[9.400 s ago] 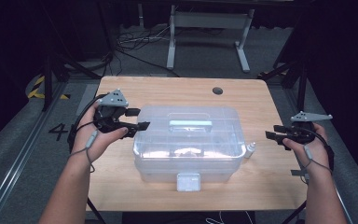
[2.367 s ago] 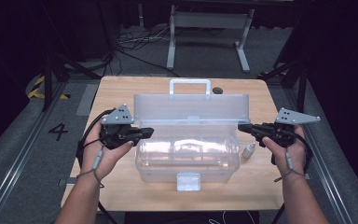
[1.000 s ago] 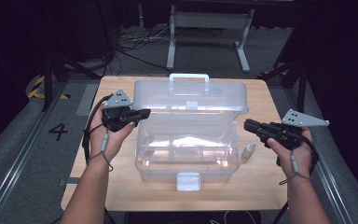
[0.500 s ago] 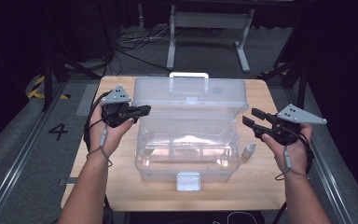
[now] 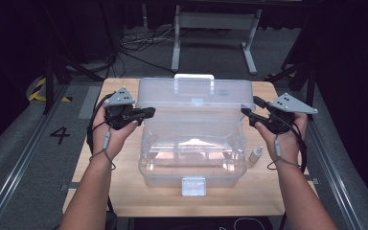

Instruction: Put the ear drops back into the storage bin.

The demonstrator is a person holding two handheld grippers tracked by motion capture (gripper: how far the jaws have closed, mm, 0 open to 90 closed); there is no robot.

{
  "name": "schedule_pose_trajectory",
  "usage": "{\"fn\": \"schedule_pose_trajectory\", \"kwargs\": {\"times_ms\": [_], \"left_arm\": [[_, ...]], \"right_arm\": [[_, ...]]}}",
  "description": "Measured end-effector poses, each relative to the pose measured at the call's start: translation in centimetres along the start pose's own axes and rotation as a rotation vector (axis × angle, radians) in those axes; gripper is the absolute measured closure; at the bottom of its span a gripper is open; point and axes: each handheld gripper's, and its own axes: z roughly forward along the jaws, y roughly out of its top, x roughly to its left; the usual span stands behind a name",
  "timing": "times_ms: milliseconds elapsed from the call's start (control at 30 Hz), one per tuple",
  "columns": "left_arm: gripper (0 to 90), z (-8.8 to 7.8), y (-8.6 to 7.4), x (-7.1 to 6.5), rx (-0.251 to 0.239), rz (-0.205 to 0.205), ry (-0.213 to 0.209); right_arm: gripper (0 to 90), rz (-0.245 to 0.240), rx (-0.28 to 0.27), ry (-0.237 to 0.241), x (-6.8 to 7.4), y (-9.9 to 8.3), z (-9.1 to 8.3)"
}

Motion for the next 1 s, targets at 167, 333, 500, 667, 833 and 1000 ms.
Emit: {"fn": "schedule_pose_trajectory", "kwargs": {"times_ms": [167,333,500,667,833,1000], "left_arm": [[88.2,0.1,0.0,0.0,-0.002,0.001,-0.006],[88.2,0.1,0.0,0.0,0.0,-0.002,-0.012],[87.4,0.2,0.0,0.1,0.002,-0.005,-0.017],[85.9,0.1,-0.1,0.1,0.007,-0.008,-0.027],[83.0,-0.6,-0.2,-0.1,0.023,-0.001,-0.039],[80.4,-2.1,-0.6,-0.7,0.026,0.005,-0.087]], "right_arm": [[49.0,0.002,-0.007,-0.027,0.1,0.0,0.7],[56.2,-0.007,-0.021,-0.047,0.2,0.2,0.9],[66.6,-0.036,-0.011,-0.084,0.4,0.3,0.7],[72.5,-0.016,-0.008,-0.084,0.1,0.4,0.5],[73.8,0.023,0.005,-0.065,-0.3,0.7,0.6],[74.2,0.033,0.031,-0.065,-0.5,1.1,0.8]]}}
